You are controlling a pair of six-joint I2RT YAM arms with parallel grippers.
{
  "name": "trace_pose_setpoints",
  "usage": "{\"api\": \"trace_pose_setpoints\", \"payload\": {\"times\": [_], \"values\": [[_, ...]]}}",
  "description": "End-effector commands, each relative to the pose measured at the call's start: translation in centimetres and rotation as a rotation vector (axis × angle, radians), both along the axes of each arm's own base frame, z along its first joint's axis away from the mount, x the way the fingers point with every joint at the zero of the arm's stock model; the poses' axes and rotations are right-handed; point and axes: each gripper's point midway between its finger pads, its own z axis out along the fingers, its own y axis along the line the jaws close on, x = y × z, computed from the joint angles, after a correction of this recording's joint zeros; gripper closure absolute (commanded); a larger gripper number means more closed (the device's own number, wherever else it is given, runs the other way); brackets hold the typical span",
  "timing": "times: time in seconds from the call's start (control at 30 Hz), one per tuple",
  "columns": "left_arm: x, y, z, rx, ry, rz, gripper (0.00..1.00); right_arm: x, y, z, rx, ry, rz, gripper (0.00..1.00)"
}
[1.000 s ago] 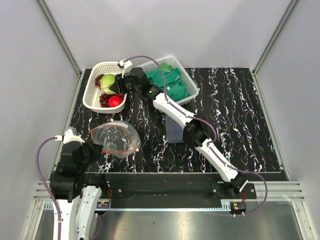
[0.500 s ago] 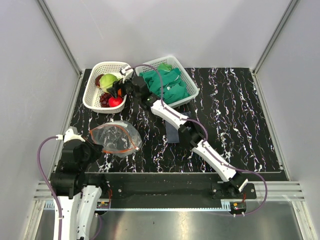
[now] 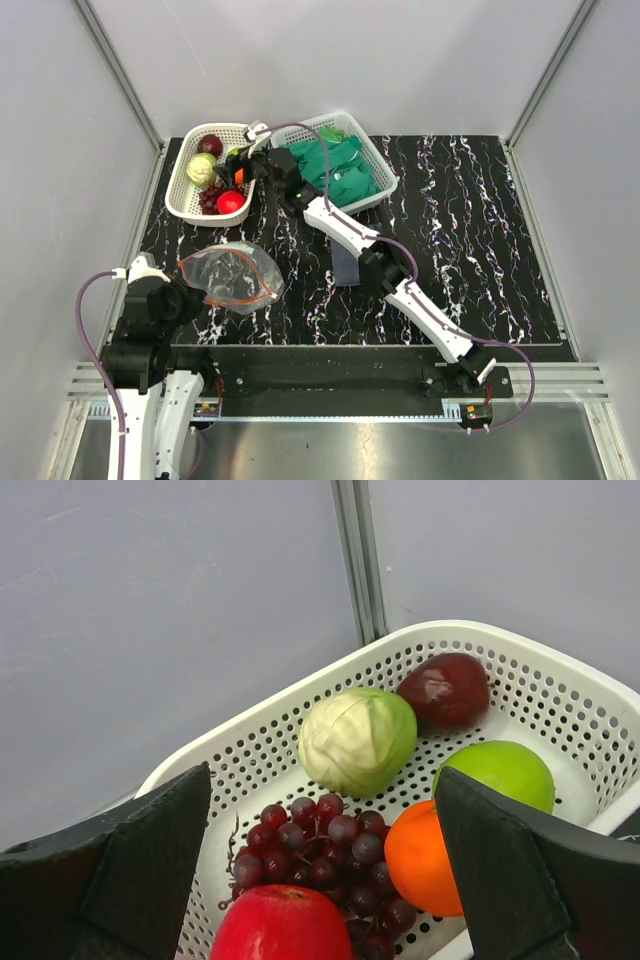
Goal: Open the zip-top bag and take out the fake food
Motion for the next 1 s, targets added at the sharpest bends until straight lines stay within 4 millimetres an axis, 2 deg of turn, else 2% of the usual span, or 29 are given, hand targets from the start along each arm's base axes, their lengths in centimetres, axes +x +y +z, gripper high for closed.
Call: {"api": "trace_pose_setpoints", "payload": {"times": [0.0, 0.1, 0.23, 0.27, 0.3, 0.33, 0.37, 0.4, 0.43, 0.47, 0.5, 0.53, 0.57, 0.6, 0.63, 0.67, 0.7, 0.73, 0.77, 0.8, 0.83, 0.87, 0.9, 0.97], "values": [[0.8, -0.1, 0.6, 0.008, -0.034, -0.019, 1.0, -0.7, -1.9, 8.9, 0.079, -0.02, -0.026, 0.0], [0.8, -0.5, 0.9, 0.001, -0.045, -0.042, 1.0, -0.8, -2.8, 9.4, 0.067, 0.051, -0.047, 0.0], [1.2, -0.7, 1.9, 0.005, -0.082, -0.06, 1.0, -2.3, -3.7, 10.4, 0.034, 0.134, -0.031, 0.0], [1.2, -0.7, 2.1, 0.006, -0.09, -0.058, 1.0, -3.1, -4.3, 12.4, 0.041, 0.13, -0.026, 0.0], [1.4, -0.7, 2.3, 0.006, -0.096, -0.058, 1.0, -3.5, -4.6, 10.5, -0.012, 0.183, -0.027, 0.0], [1.7, -0.7, 3.0, 0.001, -0.123, -0.058, 1.0, -3.9, -5.0, 10.5, -0.026, 0.202, -0.028, 0.0], [1.9, -0.8, 3.4, -0.003, -0.136, -0.059, 1.0, -4.8, -6.0, 12.2, -0.031, 0.208, -0.03, 0.0], [2.1, -1.0, 3.8, -0.009, -0.147, -0.068, 1.0, -5.1, -6.4, 10.3, -0.069, 0.254, -0.044, 0.0], [2.6, -1.1, 4.3, -0.019, -0.165, -0.069, 1.0, -5.6, -7.0, 10.2, -0.082, 0.272, -0.047, 0.0], [2.9, -1.3, 4.9, -0.025, -0.179, -0.074, 1.0, -6.6, -8.0, 12.0, -0.076, 0.273, -0.048, 0.0], [3.1, -1.7, 5.4, -0.04, -0.191, -0.092, 1.0, -7.1, -8.5, 9.9, -0.114, 0.318, -0.054, 0.0], [3.8, -1.9, 5.9, -0.05, -0.207, -0.1, 1.0, -7.6, -9.2, 9.7, -0.125, 0.331, -0.06, 0.0], [4.2, -2.2, 5.9, -0.064, -0.21, -0.11, 1.0, -8.6, -10.3, 11.7, -0.107, 0.32, -0.063, 0.0], [4.5, -3.0, 6.1, -0.102, -0.216, -0.136, 1.0, -9.1, -11.1, 9.3, -0.149, 0.36, -0.073, 0.0], [5.3, -3.5, 6.8, -0.126, -0.252, -0.159, 1.0, -9.7, -11.8, 9.2, -0.158, 0.368, -0.079, 0.0], [6.0, -4.2, 6.8, -0.153, -0.25, -0.187, 1.0, -10.6, -12.9, 10.9, -0.14, 0.353, -0.086, 0.0], [6.2, -5.5, 6.5, -0.216, -0.243, -0.239, 1.0, -11.0, -13.9, 8.5, -0.182, 0.391, -0.108, 0.0], [7.1, -6.1, 7.4, -0.243, -0.283, -0.266, 1.0, -11.5, -14.7, 8.4, -0.188, 0.397, -0.116, 0.0], [7.6, -6.6, 7.2, -0.271, -0.271, -0.285, 1.0, -12.2, -15.6, 9.6, -0.176, 0.386, -0.12, 0.0], [7.6, -7.7, 7.4, -0.328, -0.265, -0.33, 1.0, -12.7, -16.5, 7.6, -0.209, 0.413, -0.129, 0.0], [8.2, -8.2, 8.7, -0.346, -0.319, -0.363, 1.0, -13.2, -17.1, 7.5, -0.217, 0.416, -0.132, 0.0], [8.4, -8.7, 9.0, -0.369, -0.325, -0.387, 1.0, -13.9, -17.9, 8.4, -0.209, 0.402, -0.137, 0.0], [8.7, -9.5, 9.8, -0.398, -0.346, -0.438, 1.0, -14.3, -18.7, 6.8, -0.241, 0.416, -0.151, 0.0], [8.8, -10.2, 10.6, -0.413, -0.363, -0.49, 1.0, -15.0, -19.9, 7.4, -0.241, 0.403, -0.165, 0.0]]}}
